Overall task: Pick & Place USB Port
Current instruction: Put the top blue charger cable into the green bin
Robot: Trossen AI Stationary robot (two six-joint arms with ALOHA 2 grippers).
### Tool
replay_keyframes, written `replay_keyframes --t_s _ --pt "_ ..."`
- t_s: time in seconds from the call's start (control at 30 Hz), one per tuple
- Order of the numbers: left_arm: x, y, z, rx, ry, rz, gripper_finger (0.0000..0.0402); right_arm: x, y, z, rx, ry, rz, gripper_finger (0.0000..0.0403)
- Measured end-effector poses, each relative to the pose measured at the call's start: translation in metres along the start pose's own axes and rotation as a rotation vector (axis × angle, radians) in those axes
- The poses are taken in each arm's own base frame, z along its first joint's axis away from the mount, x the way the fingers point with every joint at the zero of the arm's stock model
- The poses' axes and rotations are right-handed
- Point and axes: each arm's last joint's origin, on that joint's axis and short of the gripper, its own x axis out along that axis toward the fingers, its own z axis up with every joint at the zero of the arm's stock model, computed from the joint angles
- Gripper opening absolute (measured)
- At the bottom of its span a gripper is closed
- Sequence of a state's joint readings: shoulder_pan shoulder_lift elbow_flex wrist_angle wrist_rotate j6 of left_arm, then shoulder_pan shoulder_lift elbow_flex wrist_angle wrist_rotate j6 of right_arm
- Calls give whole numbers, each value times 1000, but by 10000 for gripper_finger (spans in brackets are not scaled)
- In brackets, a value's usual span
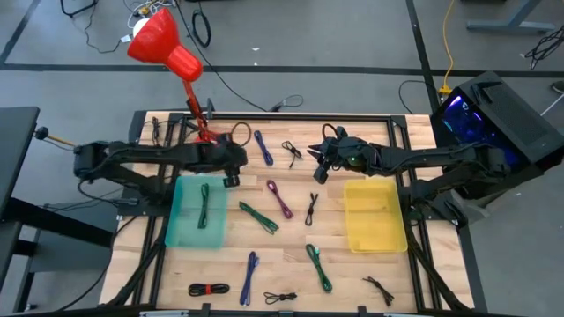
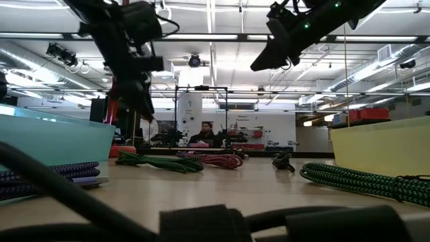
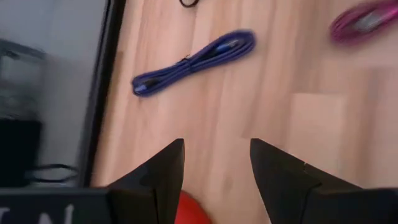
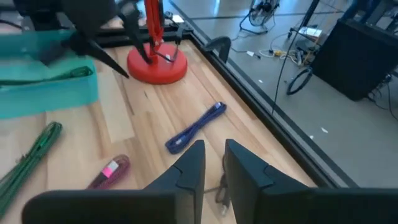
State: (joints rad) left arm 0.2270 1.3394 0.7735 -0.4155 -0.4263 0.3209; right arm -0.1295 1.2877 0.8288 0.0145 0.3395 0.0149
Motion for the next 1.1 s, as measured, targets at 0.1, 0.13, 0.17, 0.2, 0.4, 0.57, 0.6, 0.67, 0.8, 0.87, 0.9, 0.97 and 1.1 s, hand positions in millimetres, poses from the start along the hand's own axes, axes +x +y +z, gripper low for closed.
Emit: replay_keyframes --t_s 0.1,0.13,0.17,0.2,0.4,0.57,0.6,0.67,0.8,0.87,0.9,0.97,1.1 --pt "19 0 10 122 59 -5 188 6 3 -2 -1 1 12 63" --pt "25 0 15 156 70 -4 188 9 4 -4 -4 8 20 63" --pt "32 0 19 198 89 4 188 11 4 -5 -6 16 19 63" --pt "38 -1 23 244 105 6 188 14 5 -6 -8 12 20 63" --pt "70 -7 41 489 186 4 188 24 9 -13 -19 48 44 63" --pt "87 -6 54 602 215 20 188 23 10 -12 -23 40 48 63" --pt "90 -4 57 612 208 20 188 23 11 -12 -28 36 48 63" --pt "95 -2 62 637 203 21 188 23 11 -12 -36 33 49 63" --pt "103 4 70 619 158 -26 188 23 12 -12 -40 33 54 63" --pt "109 4 70 633 160 -50 188 22 13 -12 -50 31 58 63" --pt "112 3 69 647 170 -56 188 22 14 -12 -52 31 60 63" --pt "116 3 67 669 180 -63 188 22 15 -12 -55 31 63 63" --pt "121 4 66 680 178 -79 188 21 16 -12 -69 32 66 63"
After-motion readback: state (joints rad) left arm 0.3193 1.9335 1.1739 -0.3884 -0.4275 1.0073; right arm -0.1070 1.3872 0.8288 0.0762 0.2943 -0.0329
